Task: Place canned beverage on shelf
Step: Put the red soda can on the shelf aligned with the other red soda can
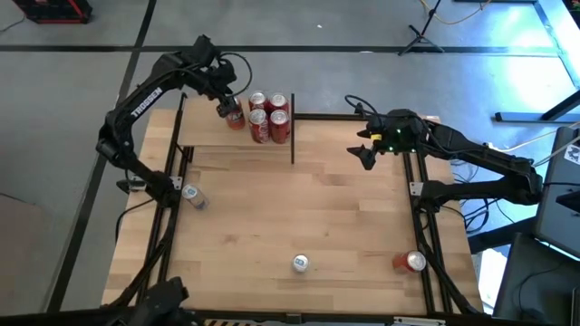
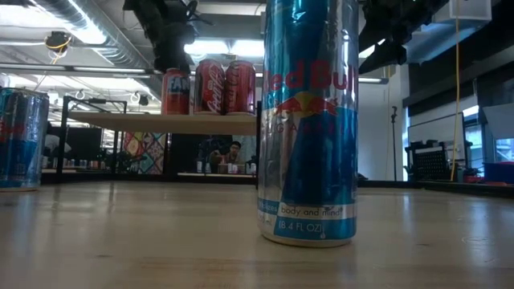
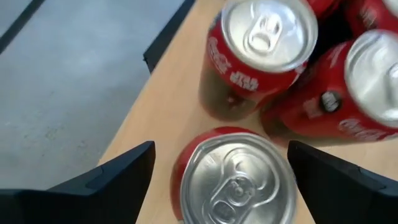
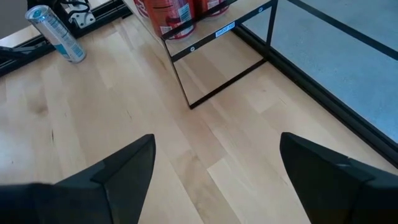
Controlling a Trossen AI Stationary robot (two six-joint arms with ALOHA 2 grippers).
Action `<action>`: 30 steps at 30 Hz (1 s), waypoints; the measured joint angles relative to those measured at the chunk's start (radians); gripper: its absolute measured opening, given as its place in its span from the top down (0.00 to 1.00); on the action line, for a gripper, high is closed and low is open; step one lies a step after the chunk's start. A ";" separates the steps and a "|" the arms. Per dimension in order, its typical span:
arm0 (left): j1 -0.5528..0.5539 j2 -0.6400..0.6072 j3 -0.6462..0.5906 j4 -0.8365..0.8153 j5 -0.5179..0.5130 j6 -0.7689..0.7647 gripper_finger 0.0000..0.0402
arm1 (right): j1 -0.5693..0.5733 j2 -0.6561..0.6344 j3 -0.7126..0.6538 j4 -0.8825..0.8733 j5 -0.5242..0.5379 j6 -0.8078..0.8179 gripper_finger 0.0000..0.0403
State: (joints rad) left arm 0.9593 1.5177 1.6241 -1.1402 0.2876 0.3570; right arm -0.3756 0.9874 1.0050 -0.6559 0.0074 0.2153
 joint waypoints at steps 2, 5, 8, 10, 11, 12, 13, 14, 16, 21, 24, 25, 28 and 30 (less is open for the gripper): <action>0.000 -0.012 0.024 -0.005 -0.008 -0.032 0.12 | 0.000 0.000 0.000 0.000 0.000 0.000 0.17; 0.000 -0.042 0.061 -0.009 -0.016 -0.071 0.12 | 0.000 0.000 0.000 0.000 0.000 0.000 0.17; 0.000 -0.078 0.077 -0.016 -0.018 -0.131 0.12 | 0.001 0.000 0.000 0.000 0.000 -0.002 0.17; 0.000 -0.106 0.078 -0.048 -0.018 -0.173 0.12 | 0.001 0.000 0.000 0.000 0.000 -0.004 0.17; 0.000 -0.122 0.078 -0.083 -0.018 -0.186 0.12 | 0.001 0.000 0.000 0.000 0.000 -0.004 0.17; 0.000 -0.139 0.078 -0.115 -0.022 -0.195 0.12 | 0.001 0.000 0.000 -0.001 0.000 -0.004 0.17; 0.000 -0.155 0.078 -0.143 -0.030 -0.204 0.12 | 0.001 0.000 0.000 -0.002 0.000 -0.004 0.17; 0.000 -0.175 0.071 -0.162 -0.045 -0.218 0.12 | 0.001 0.000 0.000 -0.002 0.000 -0.004 0.17; 0.000 -0.221 0.036 -0.172 -0.093 -0.253 0.12 | 0.001 0.000 0.000 -0.003 0.000 -0.004 0.17; 0.001 -0.326 -0.132 -0.120 -0.169 -0.364 0.12 | 0.001 0.000 0.000 -0.003 0.000 -0.004 0.17; -0.005 -0.366 -0.234 -0.048 -0.176 -0.418 0.12 | 0.001 0.000 0.000 0.003 0.001 -0.006 0.17; -0.015 -0.368 -0.265 -0.025 -0.188 -0.438 0.12 | 0.001 0.000 0.000 0.003 0.001 -0.007 0.17; -0.054 -0.357 -0.358 0.071 -0.263 -0.515 0.12 | 0.001 0.000 0.000 0.002 0.002 -0.008 0.17; -0.071 -0.358 -0.406 0.142 -0.288 -0.551 0.12 | 0.001 0.000 0.000 0.000 0.002 -0.006 0.17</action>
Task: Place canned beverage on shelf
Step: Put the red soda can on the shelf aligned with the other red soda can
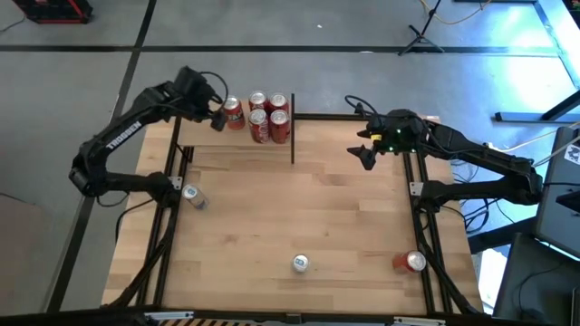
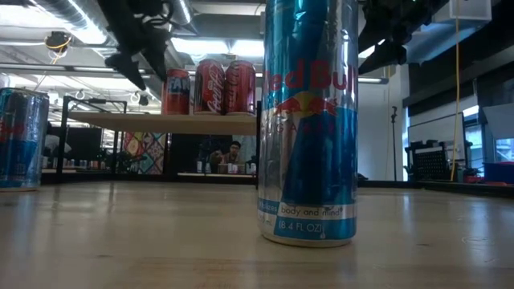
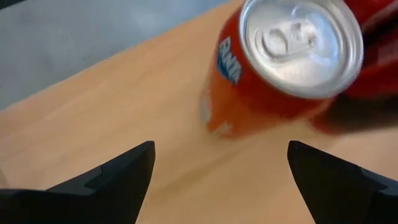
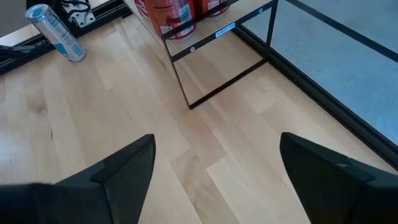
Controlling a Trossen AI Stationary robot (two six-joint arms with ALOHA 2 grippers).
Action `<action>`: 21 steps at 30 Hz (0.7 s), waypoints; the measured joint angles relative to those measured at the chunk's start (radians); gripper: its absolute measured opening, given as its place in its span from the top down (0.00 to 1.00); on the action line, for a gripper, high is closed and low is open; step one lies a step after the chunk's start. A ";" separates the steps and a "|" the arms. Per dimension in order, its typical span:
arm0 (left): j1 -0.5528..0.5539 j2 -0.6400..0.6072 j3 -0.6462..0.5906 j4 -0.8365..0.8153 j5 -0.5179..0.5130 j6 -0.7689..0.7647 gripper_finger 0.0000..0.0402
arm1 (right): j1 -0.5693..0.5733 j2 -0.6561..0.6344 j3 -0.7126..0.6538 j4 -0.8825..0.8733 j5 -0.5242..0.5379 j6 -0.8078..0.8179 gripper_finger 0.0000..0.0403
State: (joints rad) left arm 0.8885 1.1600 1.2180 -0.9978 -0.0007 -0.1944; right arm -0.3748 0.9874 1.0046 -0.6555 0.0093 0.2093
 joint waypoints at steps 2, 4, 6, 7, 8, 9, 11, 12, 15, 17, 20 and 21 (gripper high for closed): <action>-0.010 -0.001 -0.026 0.058 -0.006 -0.015 0.12 | 0.000 0.000 0.000 -0.007 0.000 0.005 0.17; -0.013 0.000 -0.034 0.069 -0.017 -0.018 0.12 | 0.000 0.000 0.000 -0.017 0.000 0.013 0.17; -0.014 0.006 -0.034 0.070 -0.036 -0.010 0.12 | 0.000 0.000 0.000 -0.027 0.002 0.014 0.17; -0.014 0.009 -0.034 0.064 -0.044 -0.009 0.12 | 0.000 0.000 0.000 -0.029 0.003 0.014 0.17; -0.013 0.011 -0.034 0.058 -0.050 -0.008 0.12 | 0.000 0.000 0.000 -0.029 0.003 0.014 0.17; -0.013 0.012 -0.034 0.057 -0.053 -0.002 0.12 | 0.000 0.000 0.000 -0.029 0.003 0.014 0.17; -0.012 0.011 -0.034 0.055 -0.075 0.014 0.12 | 0.000 0.000 0.000 -0.029 0.003 0.014 0.17; -0.012 0.011 -0.034 0.052 -0.096 0.017 0.12 | 0.000 0.000 0.000 -0.029 0.004 0.014 0.17; -0.012 0.011 -0.034 0.063 -0.163 0.018 0.12 | 0.000 0.000 0.000 -0.029 0.004 0.014 0.17; -0.012 0.012 -0.034 0.097 -0.172 0.021 0.12 | 0.000 0.000 0.000 -0.029 0.004 0.014 0.17; -0.012 0.011 -0.034 0.139 -0.176 0.025 0.12 | 0.000 0.000 0.000 -0.029 0.004 0.014 0.17; -0.012 0.011 -0.034 0.142 -0.187 0.032 0.12 | 0.000 0.000 0.000 -0.029 0.004 0.014 0.17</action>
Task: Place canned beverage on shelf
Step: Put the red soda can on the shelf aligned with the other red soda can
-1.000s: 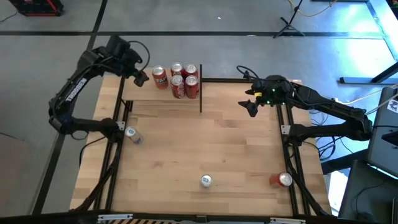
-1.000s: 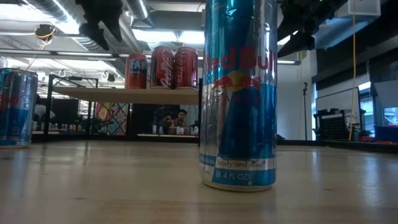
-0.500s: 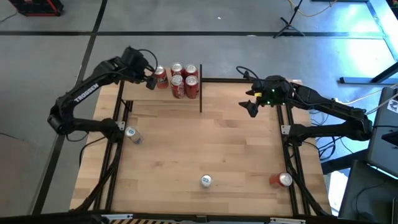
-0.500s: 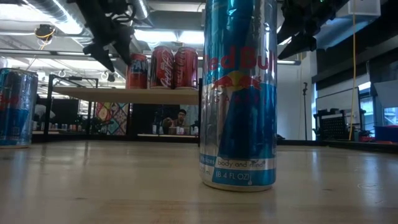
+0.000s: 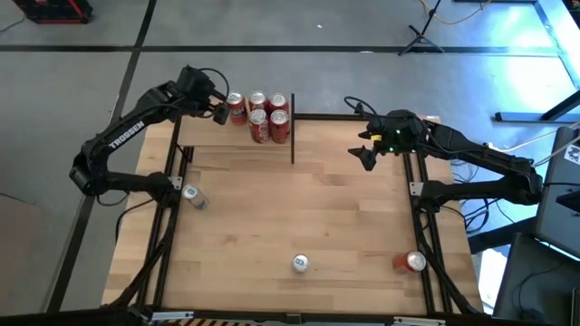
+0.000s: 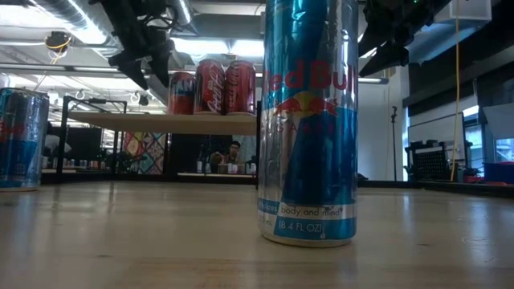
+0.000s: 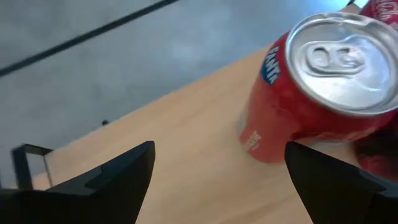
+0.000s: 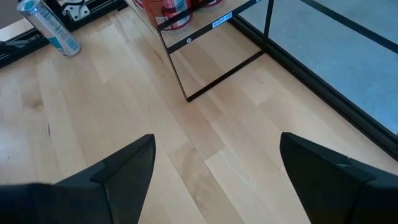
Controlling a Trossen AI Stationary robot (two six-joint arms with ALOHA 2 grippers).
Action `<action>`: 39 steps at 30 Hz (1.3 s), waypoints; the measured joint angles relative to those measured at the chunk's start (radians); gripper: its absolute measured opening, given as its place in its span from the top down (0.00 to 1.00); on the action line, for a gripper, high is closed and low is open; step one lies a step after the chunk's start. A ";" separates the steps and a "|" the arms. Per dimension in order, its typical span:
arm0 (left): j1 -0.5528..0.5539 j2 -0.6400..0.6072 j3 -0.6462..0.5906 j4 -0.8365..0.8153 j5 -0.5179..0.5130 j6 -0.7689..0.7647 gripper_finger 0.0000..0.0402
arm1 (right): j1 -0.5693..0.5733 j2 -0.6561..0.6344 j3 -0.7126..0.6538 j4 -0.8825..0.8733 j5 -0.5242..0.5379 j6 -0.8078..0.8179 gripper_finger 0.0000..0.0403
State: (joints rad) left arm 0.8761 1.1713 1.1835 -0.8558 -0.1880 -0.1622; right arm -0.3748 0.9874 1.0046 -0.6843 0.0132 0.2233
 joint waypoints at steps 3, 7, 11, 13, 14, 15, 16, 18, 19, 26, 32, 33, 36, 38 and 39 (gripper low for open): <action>0.001 0.000 0.000 0.001 -0.018 0.015 0.12 | 0.000 0.000 0.000 0.000 0.000 0.000 0.17; -0.016 -0.016 0.000 -0.002 0.007 0.016 0.12 | 0.000 0.000 0.000 0.000 -0.001 0.000 0.17; -0.061 -0.076 0.033 -0.018 0.047 0.015 0.12 | 0.000 0.000 0.000 0.005 -0.006 0.000 0.17; -0.095 -0.112 0.056 -0.017 0.102 0.014 0.12 | 0.000 0.000 0.000 0.027 -0.006 0.003 0.17; -0.115 -0.132 0.065 -0.016 0.134 0.012 0.12 | 0.001 0.002 0.000 0.041 -0.010 0.011 0.17; -0.140 -0.151 0.069 -0.015 0.164 0.003 0.12 | 0.001 0.003 0.002 0.044 -0.035 0.015 0.17; -0.169 -0.169 0.071 -0.014 0.193 -0.012 0.12 | 0.001 0.004 0.007 0.030 -0.098 0.015 0.17; -0.239 -0.193 0.071 -0.010 0.225 -0.047 0.12 | 0.003 0.004 0.020 0.011 -0.151 0.013 0.17; -0.279 -0.200 0.071 -0.010 0.225 -0.066 0.12 | 0.012 0.004 0.032 -0.005 -0.157 0.011 0.17; -0.593 -0.158 0.071 0.099 0.199 -0.163 0.12 | 0.175 0.011 0.096 -0.108 -0.162 -0.004 0.17; -0.841 -0.051 0.071 0.230 0.067 -0.245 0.12 | 0.351 0.021 0.098 -0.171 -0.145 0.088 0.17; -0.872 -0.031 0.071 0.241 0.044 -0.258 0.12 | 0.383 0.024 0.098 -0.187 -0.138 0.101 0.17; -0.945 0.030 0.071 0.287 -0.007 -0.310 0.12 | 0.471 0.033 0.098 -0.239 -0.120 0.138 0.17; -0.991 0.073 0.071 0.308 -0.042 -0.355 0.12 | 0.530 0.035 0.098 -0.275 -0.117 0.171 0.17; -1.013 0.095 0.071 0.330 -0.057 -0.378 0.12 | 0.561 0.035 0.098 -0.291 -0.118 0.195 0.17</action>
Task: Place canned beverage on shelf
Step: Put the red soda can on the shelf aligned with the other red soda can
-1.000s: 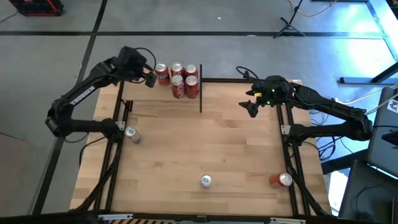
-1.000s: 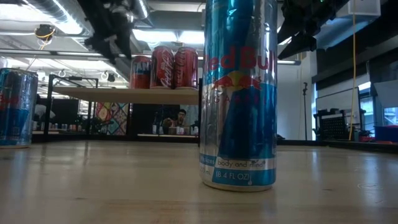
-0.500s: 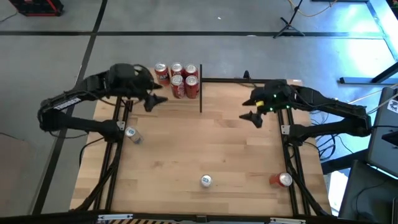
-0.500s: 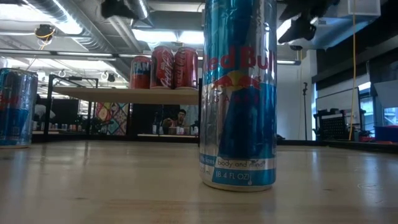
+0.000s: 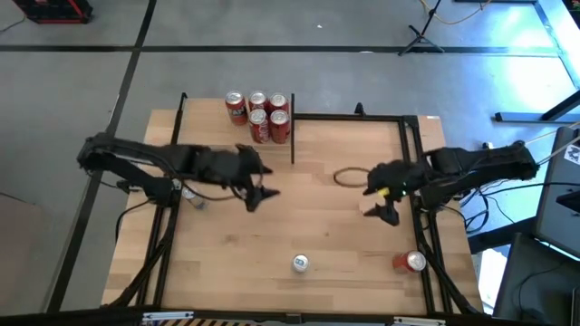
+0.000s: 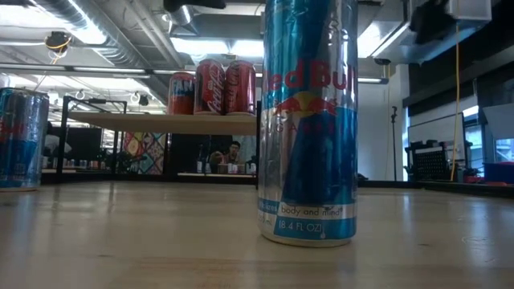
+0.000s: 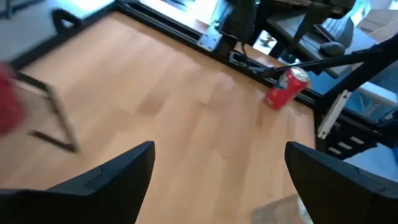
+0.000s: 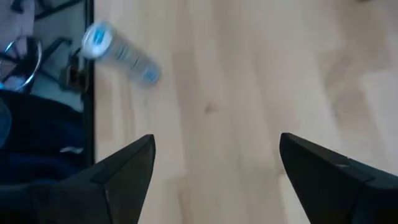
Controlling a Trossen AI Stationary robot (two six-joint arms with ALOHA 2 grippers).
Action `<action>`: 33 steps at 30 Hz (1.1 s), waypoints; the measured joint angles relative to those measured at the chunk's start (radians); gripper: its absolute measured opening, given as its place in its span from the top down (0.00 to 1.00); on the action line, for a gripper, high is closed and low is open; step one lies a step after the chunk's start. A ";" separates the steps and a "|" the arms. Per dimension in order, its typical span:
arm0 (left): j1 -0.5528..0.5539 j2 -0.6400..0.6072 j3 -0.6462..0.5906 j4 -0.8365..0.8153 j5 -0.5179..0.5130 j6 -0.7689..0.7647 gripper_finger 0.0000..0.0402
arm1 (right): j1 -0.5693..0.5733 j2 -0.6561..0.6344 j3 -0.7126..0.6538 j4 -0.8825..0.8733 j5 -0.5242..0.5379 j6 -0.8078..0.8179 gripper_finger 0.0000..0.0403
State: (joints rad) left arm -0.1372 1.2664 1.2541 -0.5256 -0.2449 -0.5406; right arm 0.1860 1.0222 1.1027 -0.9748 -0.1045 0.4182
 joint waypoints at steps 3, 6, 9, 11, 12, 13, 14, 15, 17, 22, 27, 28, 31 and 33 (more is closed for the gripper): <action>-0.065 0.065 0.000 0.051 -0.025 -0.056 0.12 | 0.093 0.000 0.000 -0.032 -0.004 0.065 0.17; -0.117 0.116 0.000 0.096 -0.025 -0.119 0.12 | 0.196 0.000 0.000 -0.054 -0.002 0.162 0.17; -0.160 0.157 0.000 0.122 -0.031 -0.182 0.12 | 0.297 0.000 0.000 -0.062 -0.002 0.272 0.17; -0.186 0.174 0.000 0.142 -0.044 -0.217 0.12 | 0.364 0.000 0.000 -0.064 -0.001 0.338 0.17; -0.199 0.180 0.000 0.143 -0.054 -0.232 0.12 | 0.398 0.000 0.000 -0.071 0.002 0.370 0.17; -0.212 0.185 0.000 0.141 -0.066 -0.242 0.12 | 0.431 0.000 0.000 -0.082 0.011 0.403 0.17; -0.223 0.191 0.000 0.145 -0.080 -0.251 0.12 | 0.461 0.000 0.000 -0.097 0.019 0.437 0.17; -0.234 0.198 0.000 0.147 -0.092 -0.262 0.12 | 0.491 0.000 0.000 -0.111 0.030 0.470 0.17; -0.251 0.209 0.000 0.144 -0.104 -0.269 0.12 | 0.551 0.000 0.000 -0.145 0.048 0.535 0.17; -0.256 0.248 0.000 0.145 -0.104 -0.269 0.12 | 0.668 0.000 0.000 -0.258 0.124 0.659 0.17; -0.257 0.265 0.000 0.147 -0.064 -0.285 0.12 | 0.698 0.003 0.000 -0.272 0.134 0.694 0.17; -0.261 0.266 0.000 0.146 -0.065 -0.288 0.12 | 0.698 0.009 0.000 -0.278 0.116 0.702 0.17; -0.264 0.266 0.000 0.147 -0.079 -0.288 0.12 | 0.699 0.035 0.000 -0.300 0.067 0.705 0.17; -0.263 0.266 0.000 0.147 -0.087 -0.288 0.12 | 0.708 0.050 -0.001 -0.311 0.049 0.702 0.17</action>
State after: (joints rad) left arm -0.4004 1.5322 1.2541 -0.3789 -0.3323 -0.8288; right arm 0.8944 1.0720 1.1019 -1.2854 -0.0550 1.1202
